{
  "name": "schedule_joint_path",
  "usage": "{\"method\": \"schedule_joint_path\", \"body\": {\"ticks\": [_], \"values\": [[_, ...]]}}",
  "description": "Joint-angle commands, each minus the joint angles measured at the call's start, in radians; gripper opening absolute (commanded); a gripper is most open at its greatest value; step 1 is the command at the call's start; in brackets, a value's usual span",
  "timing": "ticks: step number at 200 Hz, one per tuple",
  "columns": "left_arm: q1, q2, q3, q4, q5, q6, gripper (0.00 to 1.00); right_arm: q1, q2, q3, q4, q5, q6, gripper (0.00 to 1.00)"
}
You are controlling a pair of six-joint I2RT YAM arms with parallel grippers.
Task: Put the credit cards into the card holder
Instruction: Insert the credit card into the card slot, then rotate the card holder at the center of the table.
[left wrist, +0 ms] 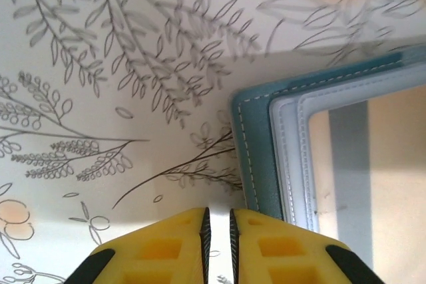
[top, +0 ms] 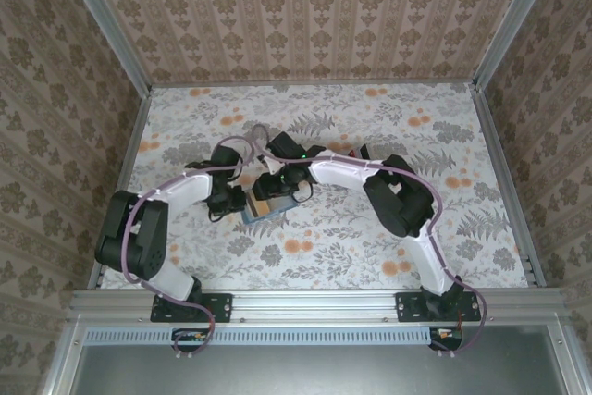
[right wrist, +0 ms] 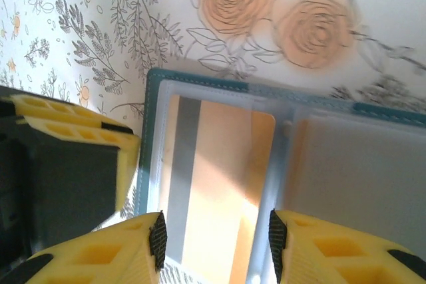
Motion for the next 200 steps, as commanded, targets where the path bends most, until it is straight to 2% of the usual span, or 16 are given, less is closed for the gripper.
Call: {"method": "schedule_joint_path", "body": {"ticks": [1, 44, 73, 92, 108, 126, 153, 200], "values": [[0.04, -0.042, 0.045, 0.024, 0.047, 0.046, 0.19, -0.01, -0.12, -0.057, -0.018, 0.02, -0.023, 0.47], [0.122, 0.029, 0.167, 0.045, 0.082, 0.12, 0.2, -0.005, -0.21, -0.207, -0.024, 0.0, -0.018, 0.42], [0.129, 0.149, 0.271, 0.059, 0.096, 0.159, 0.2, 0.006, -0.223, -0.318, 0.017, 0.0, 0.013, 0.33], [0.129, 0.217, 0.293, 0.052, 0.112, 0.172, 0.16, 0.008, -0.214, -0.359, 0.037, 0.011, 0.036, 0.29], [0.129, 0.228, 0.254, 0.05, 0.112, 0.172, 0.09, 0.007, -0.2, -0.373, 0.049, 0.06, 0.048, 0.28], [0.128, 0.19, 0.167, 0.083, 0.133, 0.149, 0.09, -0.001, -0.178, -0.367, 0.063, 0.124, 0.056, 0.27], [0.104, 0.111, 0.048, 0.088, 0.157, 0.109, 0.09, -0.034, -0.108, -0.303, 0.095, 0.146, 0.062, 0.26], [-0.018, -0.034, -0.099, 0.11, 0.157, -0.025, 0.09, -0.088, 0.028, -0.074, 0.066, 0.128, 0.016, 0.26]]}}
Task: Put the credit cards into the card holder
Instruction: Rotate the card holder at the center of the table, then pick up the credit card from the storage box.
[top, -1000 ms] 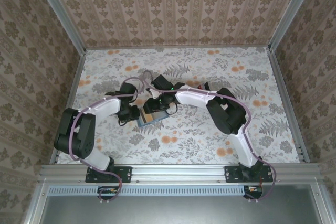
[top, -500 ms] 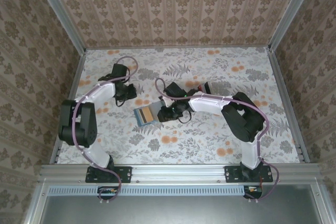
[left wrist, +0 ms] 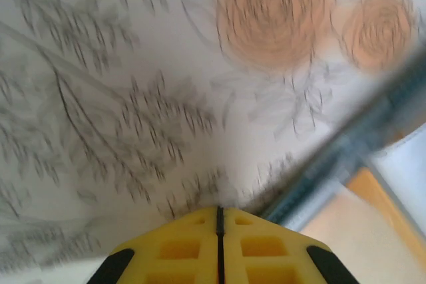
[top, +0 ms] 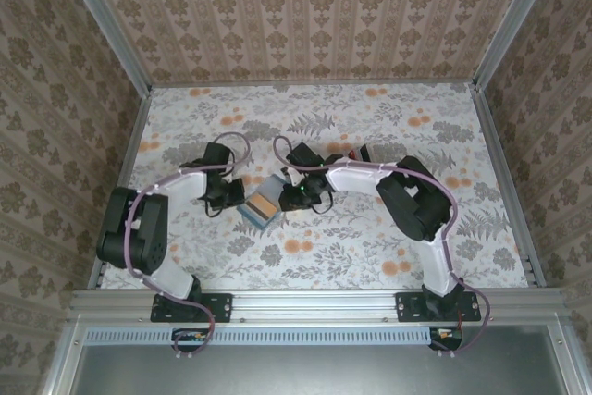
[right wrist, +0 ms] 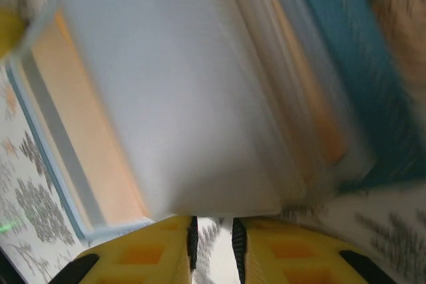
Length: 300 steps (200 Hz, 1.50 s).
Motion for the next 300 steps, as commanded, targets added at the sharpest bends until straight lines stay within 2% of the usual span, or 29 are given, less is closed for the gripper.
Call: {"method": "schedule_joint_path", "body": {"ticks": [1, 29, 49, 92, 132, 189, 240, 259, 264, 300], "values": [[-0.071, -0.054, -0.057, -0.029, 0.03, -0.102, 0.09, -0.046, 0.099, 0.128, 0.071, 0.093, -0.034, 0.25], [-0.182, -0.071, -0.086, 0.028, 0.013, -0.184, 0.09, -0.061, 0.184, 0.3, -0.02, 0.064, -0.109, 0.26], [-0.228, -0.033, -0.071, 0.055, 0.003, -0.216, 0.09, -0.068, 0.228, 0.388, -0.089, 0.037, -0.142, 0.26], [-0.314, 0.071, 0.009, 0.119, -0.004, -0.249, 0.11, -0.087, 0.256, 0.455, -0.157, -0.023, -0.196, 0.27], [-0.358, 0.119, 0.101, 0.134, -0.01, -0.269, 0.14, -0.11, 0.154, 0.439, -0.182, 0.007, -0.222, 0.27], [-0.323, -0.058, 0.15, -0.007, -0.091, -0.217, 0.2, -0.169, -0.03, 0.376, -0.183, 0.02, -0.237, 0.28], [-0.166, -0.221, 0.154, -0.037, -0.102, -0.148, 0.29, -0.226, -0.172, 0.274, -0.173, 0.041, -0.236, 0.28], [-0.151, -0.243, 0.157, -0.028, -0.097, -0.127, 0.32, -0.239, -0.215, 0.227, -0.168, 0.071, -0.237, 0.29], [-0.123, -0.243, 0.16, -0.021, -0.092, -0.118, 0.32, -0.243, -0.231, 0.206, -0.159, 0.082, -0.231, 0.29], [-0.138, -0.155, 0.216, 0.038, -0.018, -0.097, 0.36, -0.344, -0.336, 0.058, -0.128, 0.097, -0.2, 0.35]]}}
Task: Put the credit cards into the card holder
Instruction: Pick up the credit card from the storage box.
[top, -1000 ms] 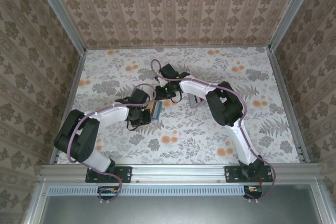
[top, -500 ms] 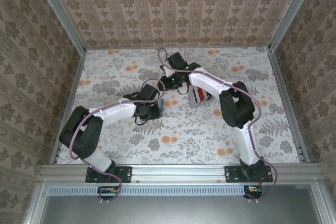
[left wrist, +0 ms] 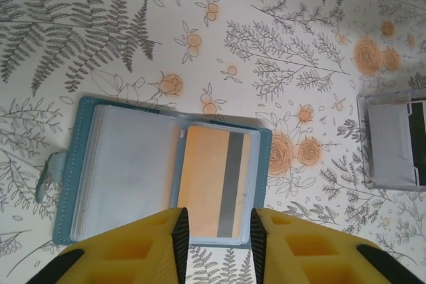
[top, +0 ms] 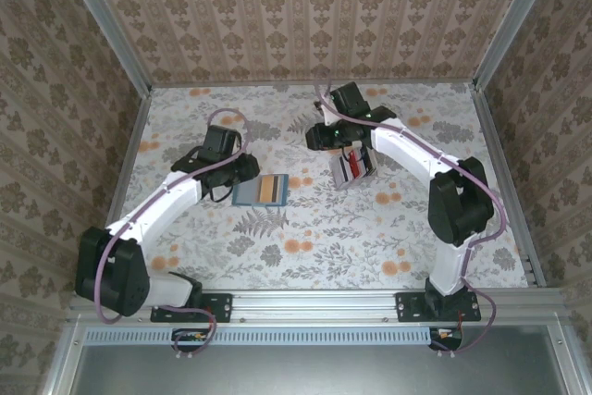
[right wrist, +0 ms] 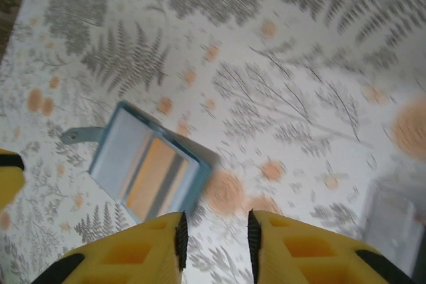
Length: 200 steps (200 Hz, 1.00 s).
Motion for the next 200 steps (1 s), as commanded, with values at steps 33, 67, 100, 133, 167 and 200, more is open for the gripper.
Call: {"method": "schedule_joint_path", "body": {"ticks": [33, 67, 100, 133, 167, 200], "values": [[-0.089, 0.221, 0.176, 0.077, 0.101, 0.054, 0.42, -0.175, -0.175, -0.21, 0.008, 0.125, 0.022, 0.46], [-0.151, 0.429, 0.349, 0.085, 0.177, 0.066, 0.47, -0.268, -0.25, -0.317, 0.011, 0.196, 0.03, 0.55], [-0.19, 0.599, 0.502, 0.084, 0.257, 0.069, 0.48, -0.315, -0.228, -0.341, 0.014, 0.167, 0.033, 0.59], [-0.2, 0.709, 0.589, 0.085, 0.319, 0.053, 0.49, -0.317, -0.14, -0.319, 0.032, 0.028, 0.045, 0.61], [-0.22, 0.78, 0.648, 0.088, 0.363, 0.033, 0.5, -0.312, -0.099, -0.306, 0.054, -0.015, 0.055, 0.62], [-0.234, 0.85, 0.697, 0.076, 0.388, 0.029, 0.5, -0.289, -0.084, -0.28, 0.05, -0.039, 0.044, 0.61]]}}
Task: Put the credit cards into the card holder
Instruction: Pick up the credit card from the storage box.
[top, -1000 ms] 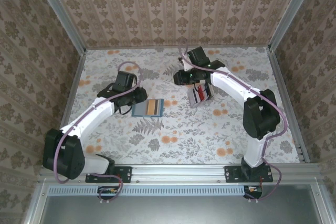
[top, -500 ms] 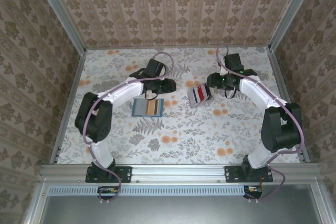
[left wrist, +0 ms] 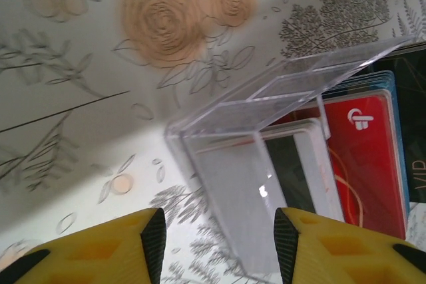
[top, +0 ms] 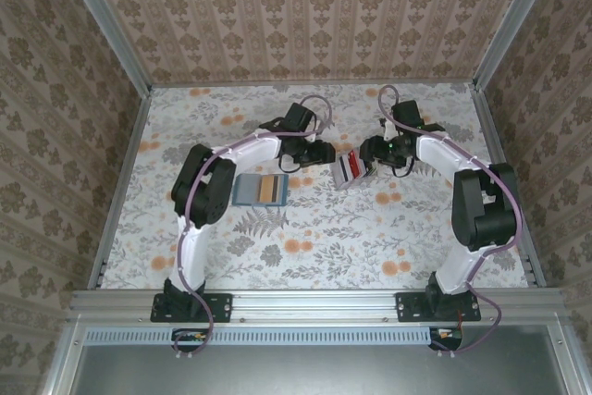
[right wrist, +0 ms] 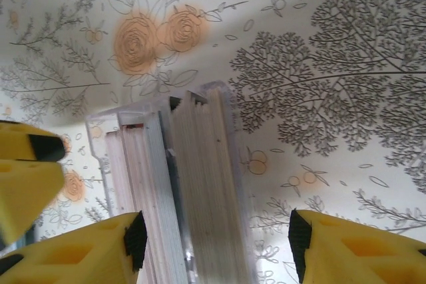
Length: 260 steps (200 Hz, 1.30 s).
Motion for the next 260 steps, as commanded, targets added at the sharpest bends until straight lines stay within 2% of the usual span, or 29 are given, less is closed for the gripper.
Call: {"method": "schedule_joint_path", "body": {"ticks": [1, 85, 128, 150, 260], "values": [[-0.014, 0.042, 0.046, -0.005, 0.047, -0.014, 0.5, 0.022, 0.014, 0.046, 0.007, -0.048, -0.001, 0.61], [-0.034, 0.111, 0.106, -0.012, 0.065, -0.024, 0.49, 0.052, 0.032, 0.085, -0.038, -0.046, -0.027, 0.6], [-0.034, 0.103, 0.097, -0.017, 0.058, -0.019, 0.49, 0.063, 0.075, 0.113, -0.079, 0.032, -0.057, 0.6], [-0.034, 0.103, 0.093, -0.017, 0.052, -0.019, 0.49, 0.074, 0.083, 0.12, -0.078, 0.03, -0.059, 0.6], [-0.033, 0.104, 0.099, -0.017, 0.051, -0.022, 0.49, 0.091, 0.018, 0.14, -0.134, 0.056, -0.073, 0.59]]}}
